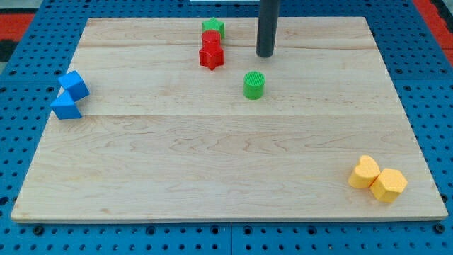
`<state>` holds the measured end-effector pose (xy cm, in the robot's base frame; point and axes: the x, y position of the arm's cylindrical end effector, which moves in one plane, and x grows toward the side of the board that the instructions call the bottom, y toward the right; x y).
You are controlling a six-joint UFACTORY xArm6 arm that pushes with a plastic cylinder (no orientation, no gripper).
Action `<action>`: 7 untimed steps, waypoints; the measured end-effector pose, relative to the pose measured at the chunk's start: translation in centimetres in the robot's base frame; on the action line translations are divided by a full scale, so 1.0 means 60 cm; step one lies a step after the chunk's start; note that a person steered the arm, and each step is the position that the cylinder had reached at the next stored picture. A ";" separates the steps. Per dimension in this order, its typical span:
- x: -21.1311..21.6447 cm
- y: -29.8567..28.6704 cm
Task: Separate green star from red circle
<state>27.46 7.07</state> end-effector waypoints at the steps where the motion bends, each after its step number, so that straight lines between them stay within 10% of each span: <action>1: -0.091 -0.025; 7: -0.021 -0.243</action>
<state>26.18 -7.51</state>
